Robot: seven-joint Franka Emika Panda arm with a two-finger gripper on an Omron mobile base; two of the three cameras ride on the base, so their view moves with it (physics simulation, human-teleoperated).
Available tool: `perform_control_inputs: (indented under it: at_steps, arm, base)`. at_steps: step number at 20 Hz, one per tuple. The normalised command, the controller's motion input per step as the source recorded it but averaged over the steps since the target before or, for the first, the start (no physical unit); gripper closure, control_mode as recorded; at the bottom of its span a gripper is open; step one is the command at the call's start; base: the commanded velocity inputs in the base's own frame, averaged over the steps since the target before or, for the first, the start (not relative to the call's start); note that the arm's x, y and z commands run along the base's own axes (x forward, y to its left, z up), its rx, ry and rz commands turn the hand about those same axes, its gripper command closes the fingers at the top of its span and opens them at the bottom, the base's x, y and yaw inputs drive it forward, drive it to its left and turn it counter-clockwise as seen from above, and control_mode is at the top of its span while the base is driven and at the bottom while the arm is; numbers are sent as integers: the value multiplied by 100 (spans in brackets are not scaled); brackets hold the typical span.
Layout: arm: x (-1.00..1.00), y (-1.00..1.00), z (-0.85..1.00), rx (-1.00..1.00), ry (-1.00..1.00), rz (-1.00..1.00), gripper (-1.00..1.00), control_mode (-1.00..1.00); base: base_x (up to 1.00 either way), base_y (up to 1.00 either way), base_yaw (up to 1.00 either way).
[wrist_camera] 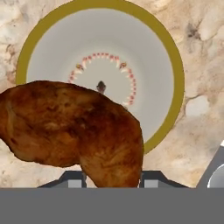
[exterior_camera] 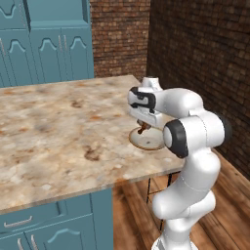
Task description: Retrieve the bowl from the cabinet, then place the raw meat into the bowl to avoid contamination.
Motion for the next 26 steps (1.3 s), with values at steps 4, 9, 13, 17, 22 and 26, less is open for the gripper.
perform_control_inputs:
  at_steps: [4, 9, 13, 17, 22, 26]
  arm:
    - [29, -19, -27, -3, 0, -2, 100, -100]
    - [27, -6, -35, 0, 0, -5, 100, -100]
    - [0, -35, -27, 0, 1, -6, 100, -100]
    - [4, -40, -16, 3, 1, 0, 100, -100]
    - [0, -9, -19, 2, 0, -1, 100, -100]
    - [0, 4, -27, 3, 0, 0, 100, -100]
  base:
    - [0, 0, 0]
    - [0, 0, 0]
    - [0, 0, 0]
    - [0, 0, 0]
    - [0, 0, 0]
    - [0, 0, 0]
